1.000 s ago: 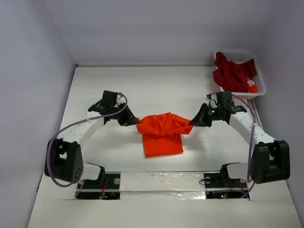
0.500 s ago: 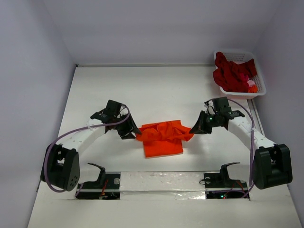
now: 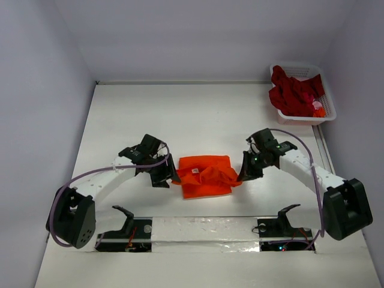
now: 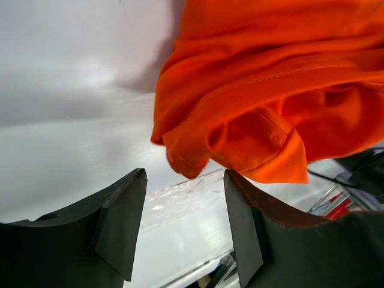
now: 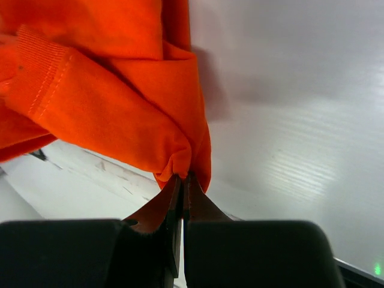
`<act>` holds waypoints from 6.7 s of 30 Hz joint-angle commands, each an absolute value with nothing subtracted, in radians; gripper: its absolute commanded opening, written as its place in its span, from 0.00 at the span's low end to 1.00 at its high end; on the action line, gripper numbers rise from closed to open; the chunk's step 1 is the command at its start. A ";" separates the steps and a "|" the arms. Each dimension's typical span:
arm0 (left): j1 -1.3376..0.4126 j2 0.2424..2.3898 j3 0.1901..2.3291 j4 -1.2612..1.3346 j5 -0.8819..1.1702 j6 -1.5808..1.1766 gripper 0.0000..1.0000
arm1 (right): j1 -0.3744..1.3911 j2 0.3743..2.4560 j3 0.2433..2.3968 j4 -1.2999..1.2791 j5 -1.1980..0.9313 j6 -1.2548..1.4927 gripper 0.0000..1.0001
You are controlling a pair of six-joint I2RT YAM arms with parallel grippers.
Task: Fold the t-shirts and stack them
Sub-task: Fold the long partially folded tshirt into a neat square, then smooth out wrinkles on the folded tshirt
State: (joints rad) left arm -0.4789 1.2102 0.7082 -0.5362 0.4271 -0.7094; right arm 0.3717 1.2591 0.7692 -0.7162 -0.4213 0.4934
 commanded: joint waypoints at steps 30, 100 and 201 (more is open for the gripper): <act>-0.569 1.308 0.953 -0.402 0.301 -0.776 0.16 | 0.555 1.457 1.100 -0.747 -0.238 0.557 0.00; -0.643 1.779 1.094 -0.212 0.357 -0.818 0.00 | 0.790 1.552 1.114 -0.703 -0.147 0.583 0.00; -0.709 1.465 1.011 -0.479 0.170 -0.738 0.00 | 0.634 1.810 1.296 -0.643 -0.213 0.535 0.00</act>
State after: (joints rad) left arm -0.6952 1.4666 1.0084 -0.4652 0.1894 -0.7517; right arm 0.6289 1.8423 1.3178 -0.6914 -0.1852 0.5274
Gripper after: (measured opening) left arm 0.003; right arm 0.010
